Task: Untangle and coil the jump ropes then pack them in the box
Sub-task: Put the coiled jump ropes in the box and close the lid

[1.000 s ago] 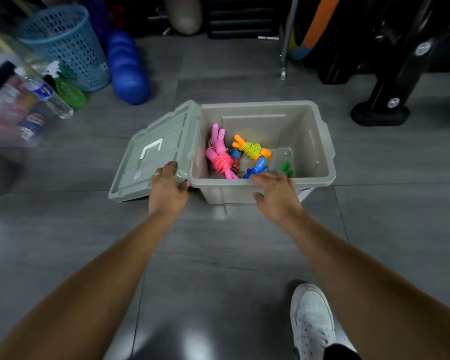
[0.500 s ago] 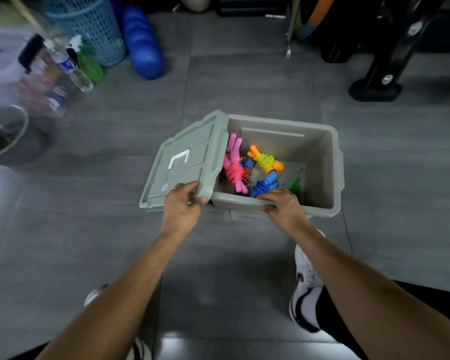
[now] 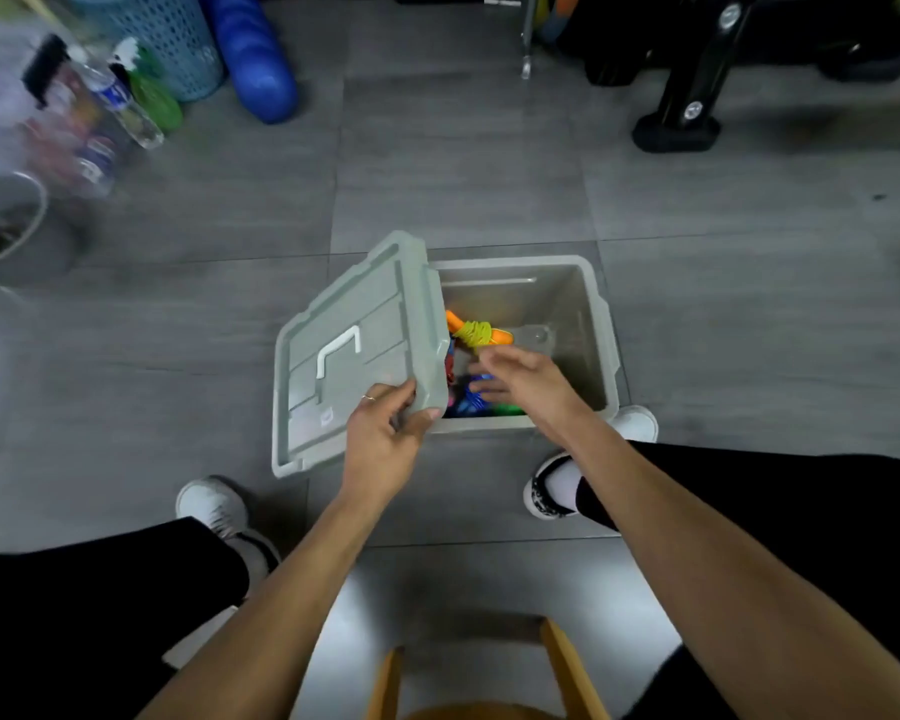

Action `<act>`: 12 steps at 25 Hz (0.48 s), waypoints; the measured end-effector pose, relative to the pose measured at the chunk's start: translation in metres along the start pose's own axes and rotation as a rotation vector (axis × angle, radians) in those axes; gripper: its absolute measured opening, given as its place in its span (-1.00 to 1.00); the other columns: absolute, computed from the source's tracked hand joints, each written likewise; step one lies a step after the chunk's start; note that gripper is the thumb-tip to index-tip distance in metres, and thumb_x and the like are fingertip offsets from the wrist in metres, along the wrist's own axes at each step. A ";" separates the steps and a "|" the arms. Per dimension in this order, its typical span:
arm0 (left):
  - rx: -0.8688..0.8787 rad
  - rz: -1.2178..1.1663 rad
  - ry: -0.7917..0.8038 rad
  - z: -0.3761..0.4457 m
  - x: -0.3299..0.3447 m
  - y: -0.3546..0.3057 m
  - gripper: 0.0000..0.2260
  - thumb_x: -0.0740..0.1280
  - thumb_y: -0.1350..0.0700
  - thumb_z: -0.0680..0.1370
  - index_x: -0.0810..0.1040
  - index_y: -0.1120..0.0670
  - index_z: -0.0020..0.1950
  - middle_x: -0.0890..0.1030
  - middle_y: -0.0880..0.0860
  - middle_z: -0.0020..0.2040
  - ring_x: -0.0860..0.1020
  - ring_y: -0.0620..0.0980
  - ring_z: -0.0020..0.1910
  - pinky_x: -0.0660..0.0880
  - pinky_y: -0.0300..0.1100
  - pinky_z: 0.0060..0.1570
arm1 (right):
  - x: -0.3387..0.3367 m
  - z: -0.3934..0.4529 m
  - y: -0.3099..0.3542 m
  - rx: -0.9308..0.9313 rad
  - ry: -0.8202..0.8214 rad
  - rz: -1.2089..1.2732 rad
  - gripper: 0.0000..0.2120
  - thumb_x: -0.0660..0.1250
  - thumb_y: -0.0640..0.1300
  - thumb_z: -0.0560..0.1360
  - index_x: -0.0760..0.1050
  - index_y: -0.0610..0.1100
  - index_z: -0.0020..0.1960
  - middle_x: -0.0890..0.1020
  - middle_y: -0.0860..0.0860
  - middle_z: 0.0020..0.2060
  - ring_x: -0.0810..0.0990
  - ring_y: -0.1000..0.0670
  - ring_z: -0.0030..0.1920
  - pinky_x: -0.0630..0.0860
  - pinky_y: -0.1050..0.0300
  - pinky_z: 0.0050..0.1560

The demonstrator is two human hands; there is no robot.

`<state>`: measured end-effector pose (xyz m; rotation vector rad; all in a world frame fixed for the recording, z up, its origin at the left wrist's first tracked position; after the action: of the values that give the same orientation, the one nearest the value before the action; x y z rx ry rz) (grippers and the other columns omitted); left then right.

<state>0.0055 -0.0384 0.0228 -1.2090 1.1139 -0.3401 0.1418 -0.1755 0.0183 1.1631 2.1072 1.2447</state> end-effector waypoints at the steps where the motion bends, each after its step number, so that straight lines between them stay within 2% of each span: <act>1: 0.045 0.035 0.017 -0.003 0.007 -0.003 -0.69 0.49 0.16 0.44 0.62 0.18 0.16 0.52 -0.01 -0.16 0.52 -0.05 -0.18 0.40 -0.43 -0.13 | 0.000 -0.005 0.011 0.013 0.006 0.051 -0.90 0.27 -0.13 0.58 0.53 -0.10 0.06 0.67 -0.08 -0.04 0.66 -0.07 -0.10 0.60 0.12 -0.05; 3: 0.133 0.109 0.084 -0.005 0.021 -0.012 -0.64 0.48 0.09 0.43 0.61 0.19 0.18 0.55 0.04 -0.12 0.53 0.03 -0.14 0.47 -0.26 -0.08 | 0.000 -0.016 0.020 0.007 0.019 0.060 -0.90 0.32 -0.10 0.55 0.55 -0.07 0.04 0.69 -0.05 -0.07 0.68 -0.04 -0.08 0.59 0.15 -0.12; 5: 0.193 0.128 0.171 -0.009 0.033 -0.022 -0.59 0.47 0.06 0.42 0.59 0.18 0.22 0.58 0.08 -0.05 0.54 0.05 -0.06 0.49 -0.15 0.01 | -0.006 -0.021 0.019 -0.004 -0.060 0.058 -0.91 0.40 -0.15 0.49 0.56 -0.11 -0.01 0.69 -0.05 -0.11 0.68 -0.05 -0.07 0.60 0.11 -0.10; 9: 0.314 0.350 0.271 -0.005 0.039 -0.013 -0.55 0.42 0.16 0.42 0.55 -0.02 0.31 0.54 0.05 0.06 0.52 0.08 0.05 0.49 -0.05 0.14 | -0.042 -0.021 0.014 0.029 -0.286 0.046 -0.91 0.47 -0.20 0.40 0.57 -0.11 -0.15 0.69 -0.03 -0.16 0.68 -0.06 -0.09 0.62 0.01 -0.01; 12: 0.253 0.426 0.323 -0.001 0.044 -0.011 -0.65 0.42 0.15 0.48 0.58 -0.07 0.26 0.57 0.00 0.11 0.53 0.05 0.14 0.47 -0.15 0.16 | -0.078 -0.020 0.001 0.014 -0.402 -0.023 -0.84 0.46 -0.16 0.39 0.57 -0.14 -0.06 0.68 0.00 -0.20 0.67 0.00 -0.16 0.61 0.11 -0.13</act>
<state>0.0293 -0.0751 0.0103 -0.6834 1.5222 -0.3415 0.1721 -0.2502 0.0253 1.2693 1.8248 0.8958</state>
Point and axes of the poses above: each hand's wrist, its own z-axis towards the middle knuckle, its own x-axis out of the palm, y = z × x, the point moved 1 cm from there along z, towards the middle knuckle
